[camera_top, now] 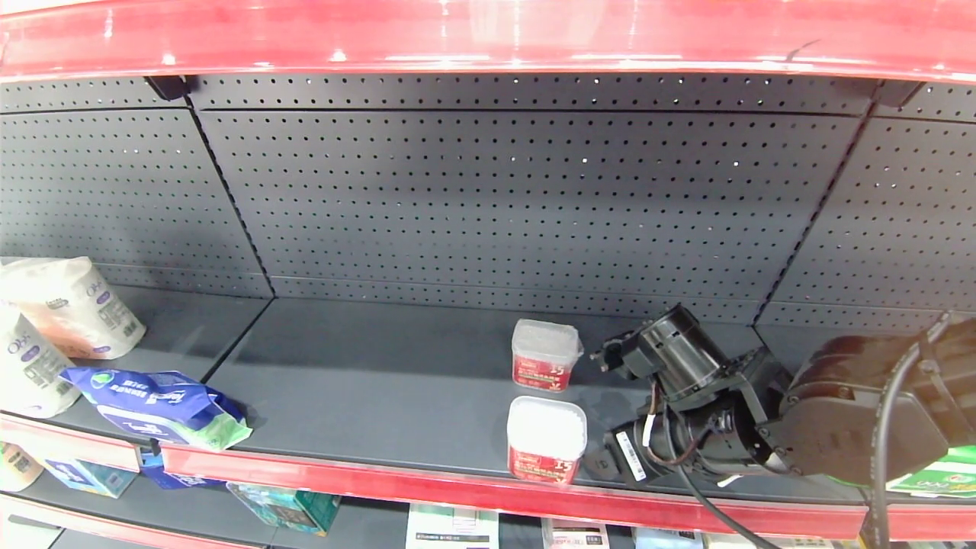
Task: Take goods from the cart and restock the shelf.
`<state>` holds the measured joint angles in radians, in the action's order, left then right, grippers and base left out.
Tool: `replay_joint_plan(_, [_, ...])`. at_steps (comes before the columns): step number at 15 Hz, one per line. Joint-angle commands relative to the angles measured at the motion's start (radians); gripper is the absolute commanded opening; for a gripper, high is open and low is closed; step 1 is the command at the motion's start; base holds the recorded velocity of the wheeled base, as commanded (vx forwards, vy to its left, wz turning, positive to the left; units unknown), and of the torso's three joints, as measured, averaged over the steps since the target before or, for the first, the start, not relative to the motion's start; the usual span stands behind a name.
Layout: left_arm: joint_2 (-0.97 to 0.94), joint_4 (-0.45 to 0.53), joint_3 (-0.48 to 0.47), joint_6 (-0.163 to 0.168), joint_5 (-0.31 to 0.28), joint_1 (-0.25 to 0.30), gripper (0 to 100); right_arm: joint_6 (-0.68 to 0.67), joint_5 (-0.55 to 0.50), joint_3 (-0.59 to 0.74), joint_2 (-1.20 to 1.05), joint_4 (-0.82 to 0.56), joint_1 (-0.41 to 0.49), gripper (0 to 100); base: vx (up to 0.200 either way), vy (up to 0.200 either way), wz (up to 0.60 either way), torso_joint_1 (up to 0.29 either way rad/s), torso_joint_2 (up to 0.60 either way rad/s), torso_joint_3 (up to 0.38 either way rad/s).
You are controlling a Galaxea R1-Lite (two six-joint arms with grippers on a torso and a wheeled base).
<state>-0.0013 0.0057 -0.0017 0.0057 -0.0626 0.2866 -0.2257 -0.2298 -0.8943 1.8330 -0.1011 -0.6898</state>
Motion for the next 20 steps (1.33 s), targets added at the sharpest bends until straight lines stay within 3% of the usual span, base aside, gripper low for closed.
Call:
replay_joint_plan(1, [0.001, 0.0, 0.0, 0.0, 0.0, 0.0, 100, 0.0, 0.0, -0.005, 0.005, 0.004, -0.002, 100, 0.0, 0.0, 0.0, 0.0, 0.0, 0.0])
replay_joint_plan(20, [0.001, 0.0, 0.0, 0.0, 0.0, 0.0, 100, 0.013, -0.043, -0.015, 0.023, 0.072, 0.018, 100, 0.0, 0.0, 0.0, 0.0, 0.0, 0.0])
